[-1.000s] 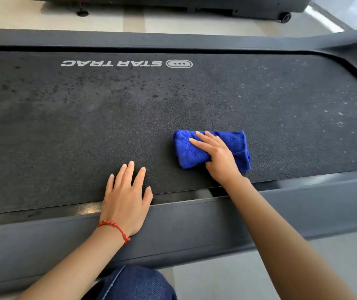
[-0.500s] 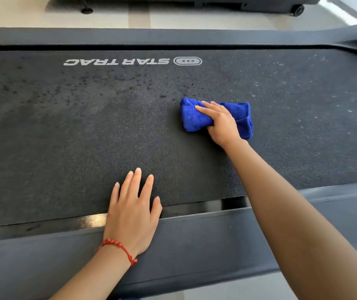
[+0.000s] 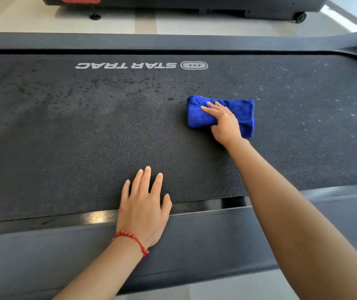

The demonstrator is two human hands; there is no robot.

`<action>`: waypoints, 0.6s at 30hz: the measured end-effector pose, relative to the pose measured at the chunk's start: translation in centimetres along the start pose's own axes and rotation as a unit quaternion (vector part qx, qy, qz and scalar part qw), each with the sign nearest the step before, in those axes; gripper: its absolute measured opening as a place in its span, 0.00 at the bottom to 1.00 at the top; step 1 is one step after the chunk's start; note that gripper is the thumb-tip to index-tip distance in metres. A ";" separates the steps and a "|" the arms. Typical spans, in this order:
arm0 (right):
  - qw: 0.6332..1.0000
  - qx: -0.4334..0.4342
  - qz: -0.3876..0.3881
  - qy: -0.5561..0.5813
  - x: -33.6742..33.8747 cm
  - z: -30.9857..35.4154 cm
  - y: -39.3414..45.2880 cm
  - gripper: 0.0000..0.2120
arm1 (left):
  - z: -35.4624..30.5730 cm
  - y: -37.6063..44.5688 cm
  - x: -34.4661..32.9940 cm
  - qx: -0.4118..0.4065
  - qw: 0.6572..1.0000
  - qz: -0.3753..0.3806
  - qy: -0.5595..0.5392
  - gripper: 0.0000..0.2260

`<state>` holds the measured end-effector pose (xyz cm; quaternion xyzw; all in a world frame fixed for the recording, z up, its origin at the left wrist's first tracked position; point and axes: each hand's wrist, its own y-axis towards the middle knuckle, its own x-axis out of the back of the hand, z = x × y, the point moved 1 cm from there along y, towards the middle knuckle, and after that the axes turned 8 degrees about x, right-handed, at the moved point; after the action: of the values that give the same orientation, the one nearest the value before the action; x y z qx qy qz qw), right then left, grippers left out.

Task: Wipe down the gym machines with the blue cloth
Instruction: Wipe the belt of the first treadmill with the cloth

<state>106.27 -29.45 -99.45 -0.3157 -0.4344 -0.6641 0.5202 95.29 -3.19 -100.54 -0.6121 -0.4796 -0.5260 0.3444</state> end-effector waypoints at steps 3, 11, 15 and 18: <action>1.000 0.002 0.010 0.001 0.4 0.8 -1.9 0.31 | -0.1 0.0 0.0 -0.002 1.000 0.004 0.001 0.25; 0.999 -0.023 0.031 0.012 1.2 3.4 -7.4 0.33 | 0.1 0.0 -0.1 -0.013 1.000 0.016 -0.008 0.24; 0.999 -0.026 0.027 0.014 1.4 4.8 -9.9 0.34 | 0.1 0.0 -0.2 -0.020 0.999 0.010 -0.023 0.22; 0.999 -0.029 0.025 0.017 1.4 5.7 -11.5 0.34 | 0.3 -0.1 -0.4 -0.027 0.999 0.013 -0.032 0.23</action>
<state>94.65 -23.94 -98.72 -0.3303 -0.3979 -0.6687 0.5343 95.29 -3.01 -101.01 -0.6441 -0.4682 -0.5143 0.3186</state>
